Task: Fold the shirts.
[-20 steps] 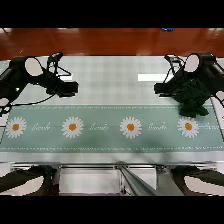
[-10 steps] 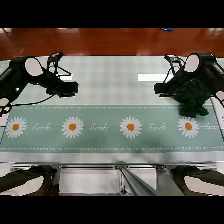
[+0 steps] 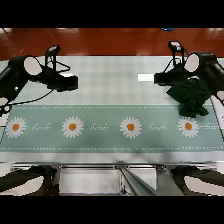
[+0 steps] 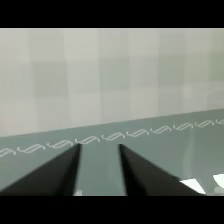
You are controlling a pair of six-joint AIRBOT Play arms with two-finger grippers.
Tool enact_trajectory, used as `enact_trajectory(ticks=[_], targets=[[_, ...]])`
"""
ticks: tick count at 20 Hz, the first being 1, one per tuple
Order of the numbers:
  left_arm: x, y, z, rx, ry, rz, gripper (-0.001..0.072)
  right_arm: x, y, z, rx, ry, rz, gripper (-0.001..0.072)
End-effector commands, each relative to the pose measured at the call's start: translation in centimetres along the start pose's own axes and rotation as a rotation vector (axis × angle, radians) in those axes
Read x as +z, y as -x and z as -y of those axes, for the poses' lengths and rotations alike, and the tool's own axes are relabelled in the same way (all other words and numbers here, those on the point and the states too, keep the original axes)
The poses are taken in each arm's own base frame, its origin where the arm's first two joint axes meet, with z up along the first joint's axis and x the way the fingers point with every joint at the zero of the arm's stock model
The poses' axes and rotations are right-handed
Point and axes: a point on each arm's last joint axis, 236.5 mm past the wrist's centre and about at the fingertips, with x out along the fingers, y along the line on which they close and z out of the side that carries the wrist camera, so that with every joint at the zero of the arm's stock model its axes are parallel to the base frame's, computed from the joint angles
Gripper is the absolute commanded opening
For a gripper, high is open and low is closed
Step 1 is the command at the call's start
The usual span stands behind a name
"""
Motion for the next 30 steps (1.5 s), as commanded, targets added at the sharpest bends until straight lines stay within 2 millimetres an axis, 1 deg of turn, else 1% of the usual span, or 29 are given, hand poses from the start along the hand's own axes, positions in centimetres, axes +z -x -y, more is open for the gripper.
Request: enact_trajectory(ticks=[1,2,3,4,5,6,7,8,9,10,11,12,13,14,15,16,17,18,19,20,21,22,24,25,26,27,28,29,30], targets=[[4.2,3.2,-4.6,0.140,-0.028,0.112,0.0506,4.8,3.0,3.5,-0.112,0.039,0.152,0.0413],[5.4,5.3,-6.2,0.172,-0.005,0.135,0.0506,5.8,4.6,5.7,-0.183,0.049,0.176,0.0413],[6.4,7.6,-7.6,0.190,0.014,0.176,0.0506,6.5,6.3,8.5,-0.252,0.034,0.200,0.0413],[6.9,9.6,-8.6,0.201,0.019,0.220,0.0506,6.5,7.1,11.4,-0.294,-0.025,0.208,0.0413],[6.6,11.5,-9.3,0.214,0.003,0.242,0.0506,5.6,7.0,14.0,-0.305,-0.123,0.193,0.0413],[5.6,12.7,-9.7,0.225,-0.007,0.246,0.0506,4.3,6.1,16.2,-0.287,-0.224,0.168,0.0412],[4.2,13.3,-9.9,0.231,-0.013,0.245,0.0506,2.8,4.8,17.9,-0.267,-0.300,0.132,0.0412],[2.4,13.3,-10.1,0.232,-0.006,0.242,0.0506,1.0,3.3,19.6,-0.262,-0.360,0.085,0.0412],[0.3,12.8,-10.0,0.226,-0.005,0.227,0.0506,-0.9,1.7,21.3,-0.269,-0.408,0.033,0.0412],[-2.1,11.7,-9.5,0.202,0.001,0.202,0.0506,-2.6,0.4,22.7,-0.278,-0.443,-0.015,0.0412],[-4.3,10.4,-9.0,0.175,0.006,0.179,0.0506,-3.7,-0.8,23.6,-0.277,-0.468,-0.052,0.0412],[-6.4,9.1,-8.7,0.155,0.016,0.154,0.0506,-4.6,-2.1,24.0,-0.260,-0.483,-0.081,0.0412],[-8.3,7.8,-8.5,0.140,0.028,0.123,0.0505,-5.1,-3.4,23.9,-0.235,-0.495,-0.101,0.0412],[-9.8,6.8,-8.7,0.139,0.064,0.093,0.0506,-5.5,-4.8,23.5,-0.210,-0.506,-0.121,0.0411],[-11.0,5.9,-9.0,0.140,0.105,0.066,0.0506,-5.8,-6.0,23.0,-0.188,-0.519,-0.137,0.0405],[-11.6,5.3,-9.2,0.142,0.123,0.052,0.0505,-6.3,-7.2,22.4,-0.166,-0.528,-0.162,0.0404],[-11.6,5.0,-9.4,0.143,0.127,0.055,0.0506,-6.8,-8.1,22.0,-0.156,-0.532,-0.184,0.0401],[-11.2,5.0,-9.4,0.143,0.128,0.068,0.0506,-7.3,-8.8,21.5,-0.144,-0.533,-0.208,0.0355],[-10.8,5.1,-9.5,0.143,0.128,0.084,0.0506,-7.4,-9.0,20.9,-0.123,-0.516,-0.218,0.0126],[-10.3,5.5,-9.6,0.145,0.133,0.100,0.0505,-6.6,-8.7,20.1,-0.090,-0.493,-0.205,0.0022],[-9.3,6.5,-10.0,0.152,0.147,0.128,0.0505,-5.2,-7.6,19.7,-0.068,-0.452,-0.174,0.0022],[-7.9,8.2,-10.5,0.162,0.167,0.169,0.0506,-3.2,-5.8,19.4,-0.056,-0.407,-0.124,0.0022],[-5.1,12.7,-11.8,0.191,0.206,0.274,0.0505,1.4,-0.3,19.1,-0.057,-0.342,0.018,0.0022],[-3.9,15.2,-12.4,0.207,0.223,0.340,0.0505,3.7,2.9,18.6,-0.054,-0.312,0.103,0.0022],[-3.0,17.4,-12.7,0.221,0.233,0.401,0.0505,6.0,6.7,17.8,-0.046,-0.284,0.196,0.0021],[-2.6,19.4,-12.8,0.231,0.237,0.456,0.0505,7.8,10.3,16.8,-0.031,-0.258,0.284,0.0021],[-2.7,20.6,-12.4,0.229,0.234,0.490,0.0505,9.6,14.2,15.3,-0.006,-0.224,0.378,0.0021],[-3.3,21.1,-11.3,0.201,0.231,0.494,0.0505,10.9,18.0,13.7,0.026,-0.191,0.461,0.0021],[-4.1,21.0,-10.0,0.159,0.218,0.478,0.0505,11.6,21.3,12.0,0.059,-0.163,0.523,0.0021]])
